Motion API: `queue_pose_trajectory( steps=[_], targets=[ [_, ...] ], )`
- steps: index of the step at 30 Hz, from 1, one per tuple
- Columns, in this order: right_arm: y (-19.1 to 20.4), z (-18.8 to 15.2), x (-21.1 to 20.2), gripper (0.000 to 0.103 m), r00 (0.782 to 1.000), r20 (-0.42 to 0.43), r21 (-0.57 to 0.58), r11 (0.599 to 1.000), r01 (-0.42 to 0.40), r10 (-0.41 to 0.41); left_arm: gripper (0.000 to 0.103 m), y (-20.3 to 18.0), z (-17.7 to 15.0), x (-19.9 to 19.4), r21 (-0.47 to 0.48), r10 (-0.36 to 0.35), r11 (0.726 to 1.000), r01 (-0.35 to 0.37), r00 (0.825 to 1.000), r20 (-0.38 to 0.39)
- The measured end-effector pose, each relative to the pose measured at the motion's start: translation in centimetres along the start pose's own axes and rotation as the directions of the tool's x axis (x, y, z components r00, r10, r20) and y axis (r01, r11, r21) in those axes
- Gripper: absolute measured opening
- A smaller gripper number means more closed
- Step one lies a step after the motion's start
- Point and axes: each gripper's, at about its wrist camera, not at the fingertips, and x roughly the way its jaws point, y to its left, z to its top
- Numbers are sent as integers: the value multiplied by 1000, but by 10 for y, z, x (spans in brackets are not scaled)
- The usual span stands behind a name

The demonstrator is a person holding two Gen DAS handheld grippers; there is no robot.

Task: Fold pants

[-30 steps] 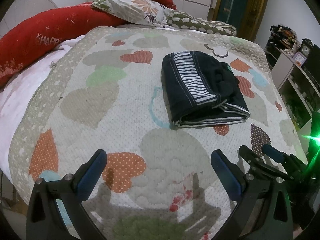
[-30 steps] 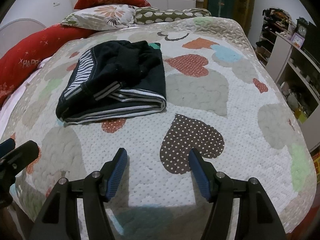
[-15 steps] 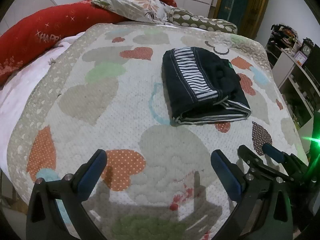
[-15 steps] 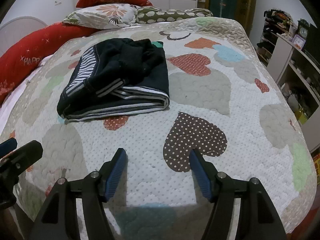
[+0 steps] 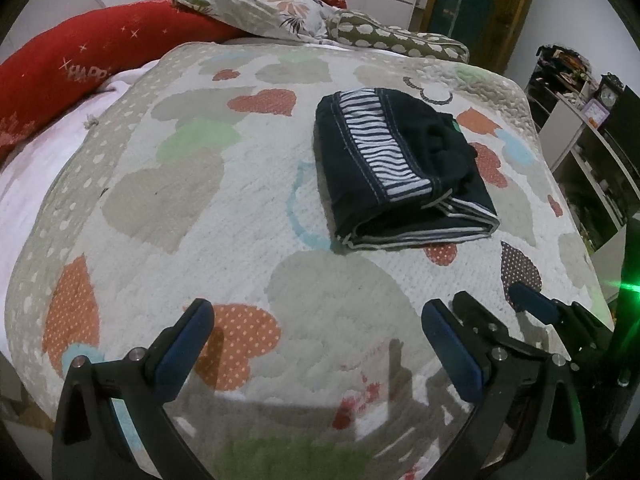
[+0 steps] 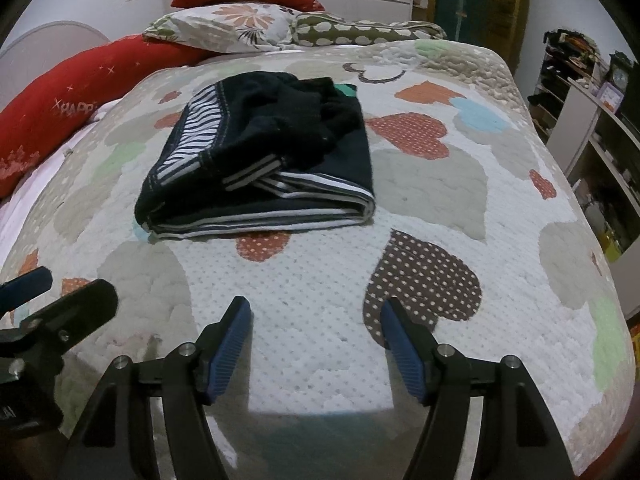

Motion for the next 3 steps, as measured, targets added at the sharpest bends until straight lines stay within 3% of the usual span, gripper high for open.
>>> queue_pose_trajectory(
  steps=[3],
  targets=[
    [3,4,1,72,1000,-4,-8,1000,-18,18,103,3,5,2,-11,-14,1000,14,1000,-6]
  ],
)
